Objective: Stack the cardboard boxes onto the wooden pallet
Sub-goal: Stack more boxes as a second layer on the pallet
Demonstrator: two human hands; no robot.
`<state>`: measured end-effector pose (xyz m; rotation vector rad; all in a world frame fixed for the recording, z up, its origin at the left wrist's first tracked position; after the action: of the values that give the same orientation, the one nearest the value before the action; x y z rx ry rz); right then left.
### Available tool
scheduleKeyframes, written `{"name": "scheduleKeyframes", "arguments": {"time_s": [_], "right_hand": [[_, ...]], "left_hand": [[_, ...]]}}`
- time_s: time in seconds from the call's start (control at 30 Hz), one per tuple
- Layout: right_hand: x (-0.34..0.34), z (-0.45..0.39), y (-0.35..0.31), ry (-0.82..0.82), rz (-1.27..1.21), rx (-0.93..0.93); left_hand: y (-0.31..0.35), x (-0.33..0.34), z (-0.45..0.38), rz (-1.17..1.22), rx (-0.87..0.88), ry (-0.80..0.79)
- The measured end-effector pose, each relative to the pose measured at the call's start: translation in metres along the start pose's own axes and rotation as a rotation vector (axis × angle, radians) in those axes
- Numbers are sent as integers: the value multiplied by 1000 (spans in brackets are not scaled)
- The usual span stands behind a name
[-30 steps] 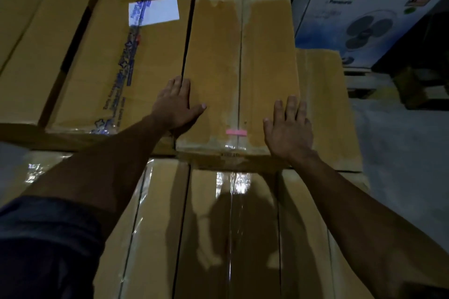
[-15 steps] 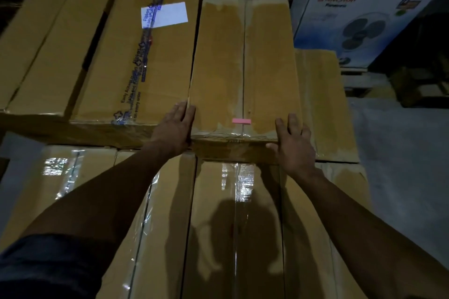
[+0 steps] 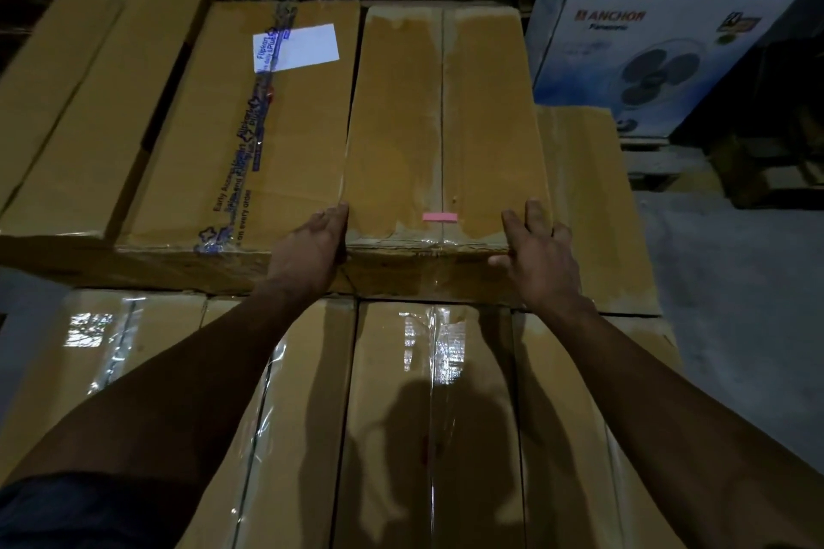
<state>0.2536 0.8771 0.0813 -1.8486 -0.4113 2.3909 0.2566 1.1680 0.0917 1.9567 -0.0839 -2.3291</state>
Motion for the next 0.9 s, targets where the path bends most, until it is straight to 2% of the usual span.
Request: {"name": "scheduleKeyframes", "arguments": {"time_s": [0.5,0.7,0.9], "right_hand": [[22,8,1,-49,54,15],[26,7,1,-64,115,-1],[32,8,0,-50,207,-42]], "left_hand": [[7,15,11,-20,-20,57],[4,24,10,-115,5,113],[7,41,12,-233,-58,132]]}}
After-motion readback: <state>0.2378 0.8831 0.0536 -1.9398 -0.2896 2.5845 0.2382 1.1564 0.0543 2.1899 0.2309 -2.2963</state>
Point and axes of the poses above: each hand's wrist, its own z-axis away from the middle knuckle, its own x-axis out of the palm, y = z × x, the point moved 8 cm from there along -z, towards the middle knuckle, and after that the axes turned 9 degrees about -x, right-handed, at the moved point
